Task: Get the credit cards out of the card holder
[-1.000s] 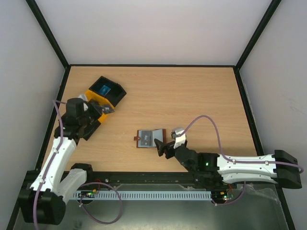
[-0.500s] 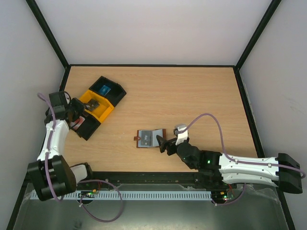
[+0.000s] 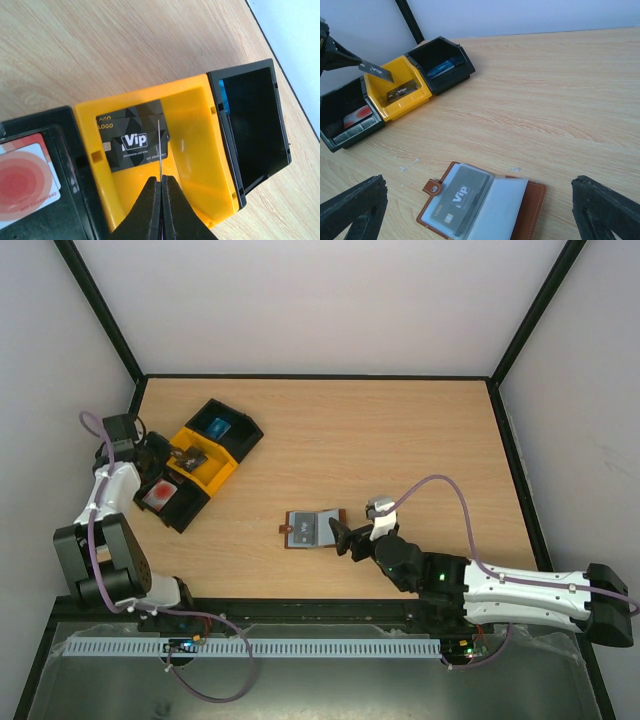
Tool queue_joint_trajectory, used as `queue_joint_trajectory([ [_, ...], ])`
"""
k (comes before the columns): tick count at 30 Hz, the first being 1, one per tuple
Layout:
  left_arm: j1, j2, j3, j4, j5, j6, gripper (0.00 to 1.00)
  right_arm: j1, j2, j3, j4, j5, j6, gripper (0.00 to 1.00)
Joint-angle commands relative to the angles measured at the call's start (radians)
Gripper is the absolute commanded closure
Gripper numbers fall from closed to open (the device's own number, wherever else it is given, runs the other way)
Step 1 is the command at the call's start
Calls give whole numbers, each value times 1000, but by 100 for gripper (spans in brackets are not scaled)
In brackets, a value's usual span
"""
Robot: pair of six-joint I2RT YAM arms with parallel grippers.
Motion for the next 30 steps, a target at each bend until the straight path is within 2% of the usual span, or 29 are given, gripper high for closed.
queue_joint_trajectory([
  [1,9,51,46,34,-3,9,97,-7,7,27,-16,38,-31,2],
  [13,8,155,52,81,-23,23,97,-11,62,38,-23,39,-44,3],
  [18,8,187,43,94,-42,33,94,-13,45,13,-7,33,-43,2],
  [30,8,215,48,102,-60,26,96,-13,53,13,-21,45,-41,3],
])
